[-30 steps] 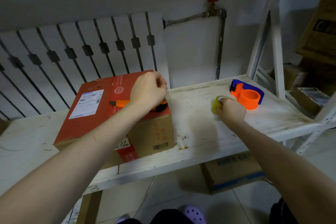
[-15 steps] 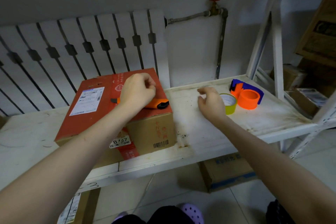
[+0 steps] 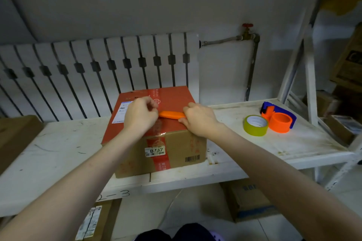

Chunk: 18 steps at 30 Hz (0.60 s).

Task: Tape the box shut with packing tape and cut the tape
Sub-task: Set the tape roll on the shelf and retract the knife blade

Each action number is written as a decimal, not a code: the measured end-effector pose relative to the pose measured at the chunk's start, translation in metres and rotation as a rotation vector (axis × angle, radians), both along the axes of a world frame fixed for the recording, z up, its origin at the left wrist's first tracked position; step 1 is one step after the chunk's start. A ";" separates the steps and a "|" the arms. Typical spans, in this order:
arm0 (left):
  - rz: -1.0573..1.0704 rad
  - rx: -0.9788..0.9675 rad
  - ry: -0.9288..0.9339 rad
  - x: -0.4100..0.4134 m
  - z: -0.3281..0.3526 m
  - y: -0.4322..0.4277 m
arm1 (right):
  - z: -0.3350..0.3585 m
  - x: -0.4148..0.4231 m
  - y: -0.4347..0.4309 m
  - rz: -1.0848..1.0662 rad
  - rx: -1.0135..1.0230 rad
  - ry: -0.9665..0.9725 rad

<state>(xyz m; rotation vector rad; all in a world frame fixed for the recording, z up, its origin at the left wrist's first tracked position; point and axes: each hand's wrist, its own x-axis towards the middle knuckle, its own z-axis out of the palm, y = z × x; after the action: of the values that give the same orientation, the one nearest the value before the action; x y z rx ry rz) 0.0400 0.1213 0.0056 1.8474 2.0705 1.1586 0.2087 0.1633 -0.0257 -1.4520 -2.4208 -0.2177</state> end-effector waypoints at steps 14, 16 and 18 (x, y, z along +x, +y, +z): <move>-0.286 -0.063 -0.863 0.027 0.022 -0.036 | 0.032 -0.009 -0.072 0.142 -0.725 1.294; -0.276 -0.039 -0.906 0.028 0.025 -0.040 | 0.032 -0.009 -0.080 0.170 -0.772 1.311; -0.271 -0.052 -0.934 0.027 0.025 -0.043 | 0.033 -0.009 -0.086 0.178 -0.792 1.337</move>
<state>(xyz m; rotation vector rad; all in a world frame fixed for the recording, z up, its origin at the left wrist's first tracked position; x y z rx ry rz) 0.0675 0.0780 0.0307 1.1387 1.2630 1.4675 0.2001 0.0774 0.0072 -0.9734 -1.4228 1.4010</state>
